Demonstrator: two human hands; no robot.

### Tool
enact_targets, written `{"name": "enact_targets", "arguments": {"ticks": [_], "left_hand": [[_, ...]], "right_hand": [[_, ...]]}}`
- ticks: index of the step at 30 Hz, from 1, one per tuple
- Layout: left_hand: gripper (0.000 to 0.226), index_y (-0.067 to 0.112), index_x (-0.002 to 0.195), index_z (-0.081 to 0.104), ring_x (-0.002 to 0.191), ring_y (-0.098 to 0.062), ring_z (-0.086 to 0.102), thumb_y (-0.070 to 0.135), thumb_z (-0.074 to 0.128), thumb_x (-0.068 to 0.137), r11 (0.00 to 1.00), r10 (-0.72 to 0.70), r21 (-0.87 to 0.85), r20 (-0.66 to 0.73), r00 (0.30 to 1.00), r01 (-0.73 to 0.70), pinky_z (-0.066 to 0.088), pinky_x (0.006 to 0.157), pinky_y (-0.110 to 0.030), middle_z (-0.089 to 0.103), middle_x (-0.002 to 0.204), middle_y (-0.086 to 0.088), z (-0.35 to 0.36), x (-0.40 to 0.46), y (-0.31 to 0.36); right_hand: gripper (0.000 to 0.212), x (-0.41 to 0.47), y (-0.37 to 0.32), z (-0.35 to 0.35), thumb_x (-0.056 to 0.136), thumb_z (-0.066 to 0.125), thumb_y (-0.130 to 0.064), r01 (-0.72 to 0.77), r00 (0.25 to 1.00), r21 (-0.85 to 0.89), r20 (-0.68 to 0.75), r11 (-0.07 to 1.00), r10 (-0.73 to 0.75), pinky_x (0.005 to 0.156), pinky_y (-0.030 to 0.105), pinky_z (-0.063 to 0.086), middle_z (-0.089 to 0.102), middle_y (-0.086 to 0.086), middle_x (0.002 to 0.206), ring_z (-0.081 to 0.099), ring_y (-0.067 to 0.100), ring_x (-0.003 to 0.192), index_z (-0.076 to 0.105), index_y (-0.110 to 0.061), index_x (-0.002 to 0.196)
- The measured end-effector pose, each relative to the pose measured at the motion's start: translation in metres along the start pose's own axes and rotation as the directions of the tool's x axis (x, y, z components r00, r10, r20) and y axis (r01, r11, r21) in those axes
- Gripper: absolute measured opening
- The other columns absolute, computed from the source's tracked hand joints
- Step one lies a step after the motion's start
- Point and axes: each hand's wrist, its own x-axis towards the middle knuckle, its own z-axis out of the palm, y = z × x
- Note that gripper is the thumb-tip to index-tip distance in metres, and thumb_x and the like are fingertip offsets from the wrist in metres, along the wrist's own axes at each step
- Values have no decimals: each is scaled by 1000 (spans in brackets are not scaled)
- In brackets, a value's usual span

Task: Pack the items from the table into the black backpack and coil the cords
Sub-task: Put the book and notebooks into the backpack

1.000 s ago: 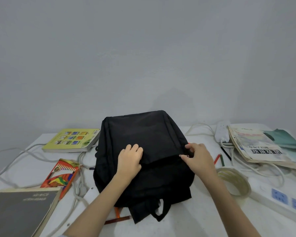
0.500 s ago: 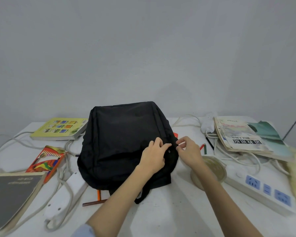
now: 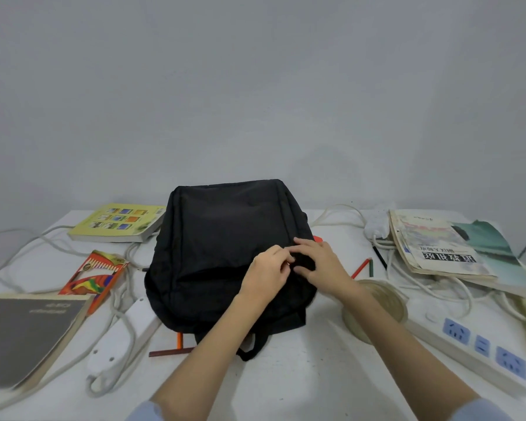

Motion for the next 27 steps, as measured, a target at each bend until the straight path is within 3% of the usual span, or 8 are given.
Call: {"name": "enact_targets", "arguments": {"ticks": [3,8,15,18,20,23,25,27], "left_hand": [[16,12,64,66,59,-20,58,18,54,75,945,206,236,108,972,-227,47,47,-28,60,72,-2,-20,0,-10],[23,25,57,60,80,-21,50,35,50,75,762,266,552,212,941,-339,30,66,-32,54,83,3,-85,-10,-42],[19,22,62,67,87,-29,54,26,86,62,742,-146,656,-42,988,138,32,69,-37,60,86,-2,-174,-68,-104],[30,23,73,70,93,-32,55,0,84,59,789,-227,581,-28,973,201,41,74,-43,61,92,-4,-161,-62,-88],[34,32,96,66,104,-25,51,8,76,73,888,-274,402,69,959,224,38,85,-39,59,102,1,-162,-52,-70],[60,47,110,50,110,-8,38,54,79,58,925,-375,156,525,764,347,33,95,-25,47,113,14,-162,-40,-46],[54,47,104,54,112,-9,33,52,81,58,910,-413,343,701,582,233,32,100,-29,41,115,16,-158,-36,-39],[31,48,85,61,110,-11,41,32,82,68,915,-402,306,732,551,262,37,97,-28,47,110,15,-158,-30,-40]], "right_hand": [[29,4,1,7,87,63,-30,-5,1000,-209,-16,978,2,93,33,36,51,-10,132,41,20,118,62,-30,116],[17,10,2,3,90,57,-36,-82,996,-247,-52,966,71,88,34,31,55,-13,118,40,17,114,62,-30,105],[11,18,2,6,90,58,-34,-154,988,-121,-37,981,150,91,41,38,57,-11,110,40,17,115,62,-29,99],[12,20,5,0,84,67,-28,-128,992,-46,11,991,129,91,39,43,61,-11,102,49,17,110,65,-28,95],[17,17,3,-17,81,70,-20,-117,993,79,26,990,115,84,27,42,63,-7,99,55,14,98,66,-22,98],[13,4,0,-54,82,68,-27,-196,975,57,-99,979,201,68,26,38,61,-1,87,54,15,80,60,-17,80],[34,-6,-2,-79,82,65,-40,-337,940,-91,-87,937,330,59,28,37,58,0,71,54,16,68,52,-14,65],[46,-17,-6,-95,79,66,-51,-445,877,-251,75,860,475,59,27,41,55,0,58,53,15,57,55,-9,63]]}}
